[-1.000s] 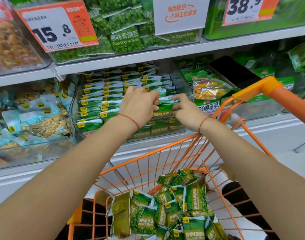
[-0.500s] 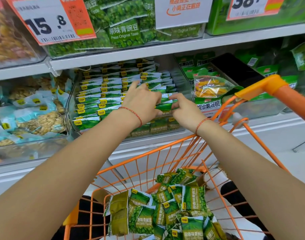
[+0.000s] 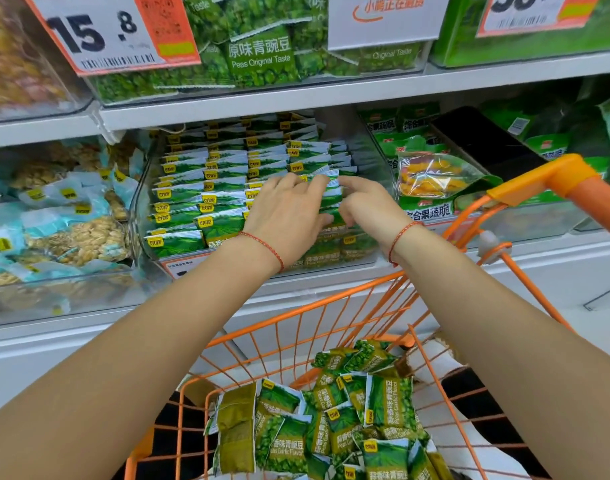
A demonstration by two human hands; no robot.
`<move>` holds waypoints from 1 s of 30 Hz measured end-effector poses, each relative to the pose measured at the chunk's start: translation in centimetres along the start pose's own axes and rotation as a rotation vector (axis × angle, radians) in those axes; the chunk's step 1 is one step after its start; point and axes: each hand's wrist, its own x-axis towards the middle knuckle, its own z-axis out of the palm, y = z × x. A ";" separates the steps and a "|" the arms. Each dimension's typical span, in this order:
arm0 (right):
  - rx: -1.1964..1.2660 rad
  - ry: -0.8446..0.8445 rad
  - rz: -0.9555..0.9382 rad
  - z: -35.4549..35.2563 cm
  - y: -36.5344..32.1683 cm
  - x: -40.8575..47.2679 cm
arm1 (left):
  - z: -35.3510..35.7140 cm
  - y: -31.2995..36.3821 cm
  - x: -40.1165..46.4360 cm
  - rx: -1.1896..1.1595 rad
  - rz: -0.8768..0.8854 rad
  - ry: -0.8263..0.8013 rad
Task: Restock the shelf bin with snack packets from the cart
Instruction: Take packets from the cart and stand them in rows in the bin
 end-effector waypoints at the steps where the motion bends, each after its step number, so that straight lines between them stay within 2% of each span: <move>1: 0.043 0.009 0.015 -0.1 -0.1 0.2 | 0.0 -0.1 0.2 -0.003 -0.014 -0.013; 6: 0.262 0.025 0.115 0.7 -0.7 0.6 | 1.0 -0.3 1.6 0.075 -0.077 -0.200; 10: 0.159 0.016 0.051 1.2 -0.3 1.5 | 0.8 -1.3 1.8 0.117 -0.030 -0.172; 14: 0.251 0.141 0.048 1.3 -0.6 3.1 | 1.7 -2.0 1.5 -0.048 -0.031 -0.158; 17: 0.238 0.140 0.042 1.4 -1.3 4.5 | 2.3 -2.4 1.6 -0.137 -0.026 -0.116; 23: -0.062 0.073 -0.057 2.1 -0.8 6.6 | 3.0 -2.5 1.7 -0.194 -0.027 -0.099; 26: 0.031 0.032 0.011 1.2 -0.2 7.7 | 3.0 -2.5 1.7 -0.209 -0.027 -0.098; 30: 0.204 0.147 0.102 0.8 0.4 9.1 | 3.1 -2.5 1.7 -0.225 -0.013 -0.109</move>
